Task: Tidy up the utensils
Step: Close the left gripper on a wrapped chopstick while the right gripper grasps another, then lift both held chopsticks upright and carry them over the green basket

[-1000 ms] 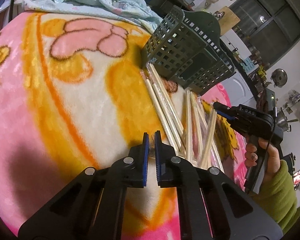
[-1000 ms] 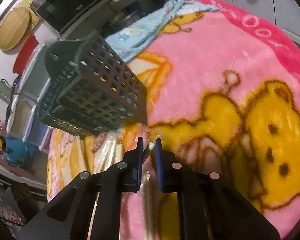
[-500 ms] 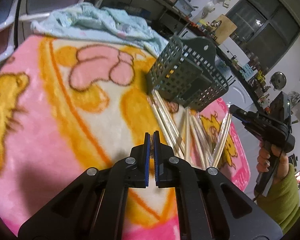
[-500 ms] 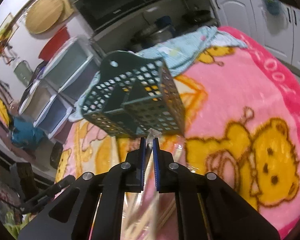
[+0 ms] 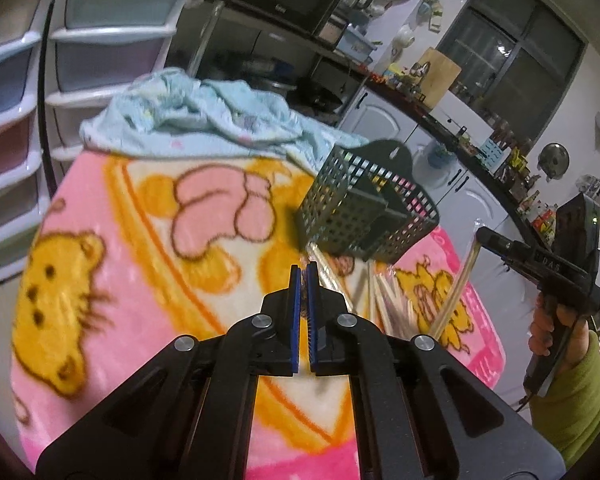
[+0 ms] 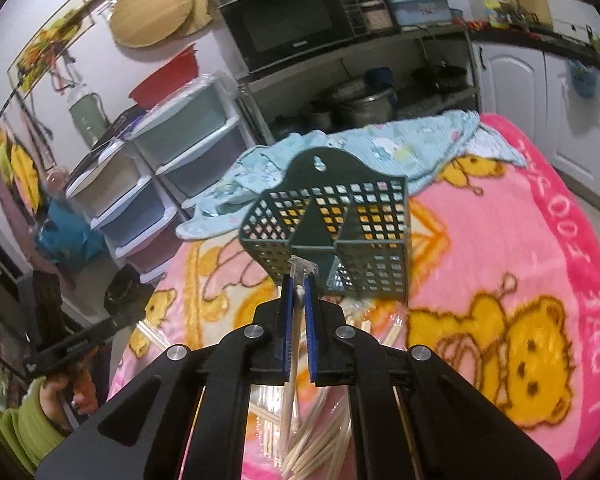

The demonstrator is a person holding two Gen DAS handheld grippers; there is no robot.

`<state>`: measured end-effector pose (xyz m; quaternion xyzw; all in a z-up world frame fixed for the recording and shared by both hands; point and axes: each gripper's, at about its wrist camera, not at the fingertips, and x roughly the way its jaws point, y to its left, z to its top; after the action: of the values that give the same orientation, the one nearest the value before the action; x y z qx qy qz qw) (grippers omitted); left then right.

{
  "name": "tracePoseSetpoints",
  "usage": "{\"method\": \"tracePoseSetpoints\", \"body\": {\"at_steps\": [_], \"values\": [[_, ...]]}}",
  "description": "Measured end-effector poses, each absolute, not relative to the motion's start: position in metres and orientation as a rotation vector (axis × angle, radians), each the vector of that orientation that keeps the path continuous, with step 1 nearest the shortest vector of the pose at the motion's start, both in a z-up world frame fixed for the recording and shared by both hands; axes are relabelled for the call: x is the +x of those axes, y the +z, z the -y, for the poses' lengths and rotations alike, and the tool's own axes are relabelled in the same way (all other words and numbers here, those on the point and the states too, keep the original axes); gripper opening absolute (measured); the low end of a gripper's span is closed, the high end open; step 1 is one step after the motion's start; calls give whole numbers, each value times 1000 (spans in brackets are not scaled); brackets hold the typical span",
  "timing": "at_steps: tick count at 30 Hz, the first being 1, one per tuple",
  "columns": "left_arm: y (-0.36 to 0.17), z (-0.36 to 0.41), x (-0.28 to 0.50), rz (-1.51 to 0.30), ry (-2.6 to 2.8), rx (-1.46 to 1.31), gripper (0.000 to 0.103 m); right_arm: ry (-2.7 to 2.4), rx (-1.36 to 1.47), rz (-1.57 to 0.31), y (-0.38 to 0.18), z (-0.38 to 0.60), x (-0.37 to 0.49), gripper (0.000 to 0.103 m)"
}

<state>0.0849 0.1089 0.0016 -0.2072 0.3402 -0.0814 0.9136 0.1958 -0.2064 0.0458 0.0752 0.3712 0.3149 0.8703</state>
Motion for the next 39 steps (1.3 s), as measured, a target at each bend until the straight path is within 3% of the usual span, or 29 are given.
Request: {"method": "tracePoseSetpoints", "body": {"at_steps": [39], "values": [[190, -30, 137, -348, -328, -239, 1, 630, 20, -375, 184, 212, 188, 6]]}}
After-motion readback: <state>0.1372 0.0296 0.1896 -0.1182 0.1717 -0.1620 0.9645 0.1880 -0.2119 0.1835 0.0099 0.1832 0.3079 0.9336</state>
